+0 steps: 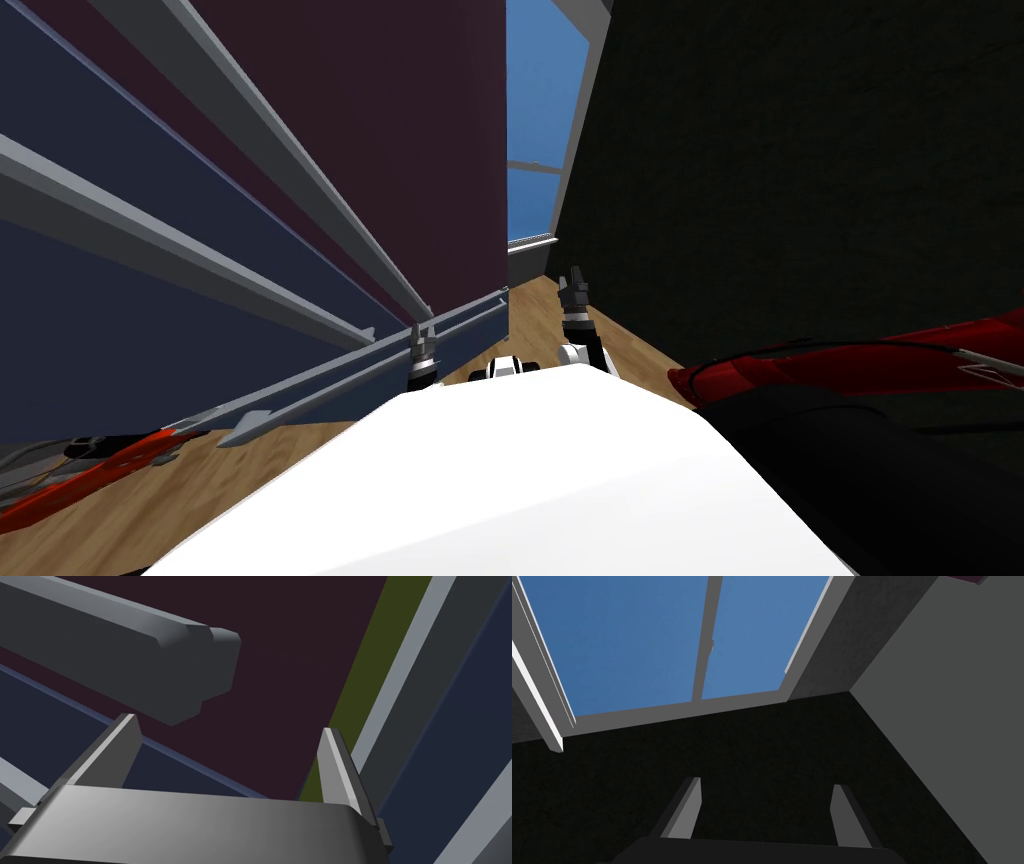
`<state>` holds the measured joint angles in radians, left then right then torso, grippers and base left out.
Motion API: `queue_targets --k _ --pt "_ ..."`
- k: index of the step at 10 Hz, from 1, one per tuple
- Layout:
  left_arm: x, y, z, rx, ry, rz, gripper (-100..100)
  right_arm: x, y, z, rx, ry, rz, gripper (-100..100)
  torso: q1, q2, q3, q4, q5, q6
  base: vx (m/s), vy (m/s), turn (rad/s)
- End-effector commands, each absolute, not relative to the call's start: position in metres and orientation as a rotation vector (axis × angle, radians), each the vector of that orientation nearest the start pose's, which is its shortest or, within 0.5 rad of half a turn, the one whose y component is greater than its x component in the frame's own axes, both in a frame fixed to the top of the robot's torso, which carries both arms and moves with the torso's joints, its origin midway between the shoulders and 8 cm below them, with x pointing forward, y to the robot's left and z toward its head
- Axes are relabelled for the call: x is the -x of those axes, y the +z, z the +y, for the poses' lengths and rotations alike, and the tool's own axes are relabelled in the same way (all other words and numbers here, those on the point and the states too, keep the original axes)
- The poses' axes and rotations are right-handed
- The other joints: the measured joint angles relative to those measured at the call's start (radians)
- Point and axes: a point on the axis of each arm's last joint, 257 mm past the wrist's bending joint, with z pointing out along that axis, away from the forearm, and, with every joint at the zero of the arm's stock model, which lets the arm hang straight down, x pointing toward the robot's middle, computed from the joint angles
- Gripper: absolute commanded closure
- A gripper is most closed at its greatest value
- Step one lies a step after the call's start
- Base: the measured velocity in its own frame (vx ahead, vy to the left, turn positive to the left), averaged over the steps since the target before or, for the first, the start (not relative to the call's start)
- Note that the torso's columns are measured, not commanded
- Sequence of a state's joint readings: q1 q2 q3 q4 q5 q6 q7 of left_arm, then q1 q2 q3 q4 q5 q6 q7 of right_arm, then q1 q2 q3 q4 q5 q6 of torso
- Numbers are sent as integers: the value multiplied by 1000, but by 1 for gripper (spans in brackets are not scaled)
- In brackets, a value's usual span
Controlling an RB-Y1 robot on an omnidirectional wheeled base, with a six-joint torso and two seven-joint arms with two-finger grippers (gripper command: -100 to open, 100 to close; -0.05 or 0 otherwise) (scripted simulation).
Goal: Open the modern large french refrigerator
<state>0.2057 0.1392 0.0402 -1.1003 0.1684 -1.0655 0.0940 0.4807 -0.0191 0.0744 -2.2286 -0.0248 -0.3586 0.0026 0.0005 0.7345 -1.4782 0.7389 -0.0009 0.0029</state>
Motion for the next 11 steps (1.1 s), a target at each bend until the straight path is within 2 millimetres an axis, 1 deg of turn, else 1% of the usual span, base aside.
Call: queue_targets --k 1,3,4,5,6,8,9,10,11 --pt "-402 -260 349 991 -1291 768 -100 -380 -22 -256 -808 1353 745 0 1 -2 -1 1 -1 0 -17 -15 10" --pt "-411 -255 351 990 -1292 769 -100 -380 -22 -256 -808 1353 745 0 0 -5 -4 3 -3 2 -16 -11 18" --pt "-403 -265 348 1008 -1283 781 -100 -380 -22 -256 -808 1353 745 0 0 -7 -5 3 -4 3 -17 -5 14" --pt "-414 -253 352 990 -1292 769 100 -380 -22 -256 -808 1353 745 0 -1 -5 -3 0 -2 1 -6 0 20" --pt "-402 -260 349 991 -1291 768 100 -380 -22 -256 -808 1354 745 0 3 -10 -6 0 -1 4 17 11 -35" --pt "-387 -269 344 991 -1289 767 100 -380 -22 -256 -808 1353 745 0 6 -20 -10 -10 7 5 22 27 -22" --pt "-392 -261 348 978 -1292 755 100 -380 -22 -256 -808 1353 745 0 5 -17 -9 -10 7 3 3 12 -8" --pt "-401 -260 335 1012 -1345 733 -100 -380 -22 -256 -808 1353 745 0 2 -7 -4 -5 3 -1 -21 62 -98" --pt "-407 -259 329 1030 -1373 723 -100 -380 -22 -256 -808 1353 745 0 2 3 2 -1 2 -2 -40 129 -99"
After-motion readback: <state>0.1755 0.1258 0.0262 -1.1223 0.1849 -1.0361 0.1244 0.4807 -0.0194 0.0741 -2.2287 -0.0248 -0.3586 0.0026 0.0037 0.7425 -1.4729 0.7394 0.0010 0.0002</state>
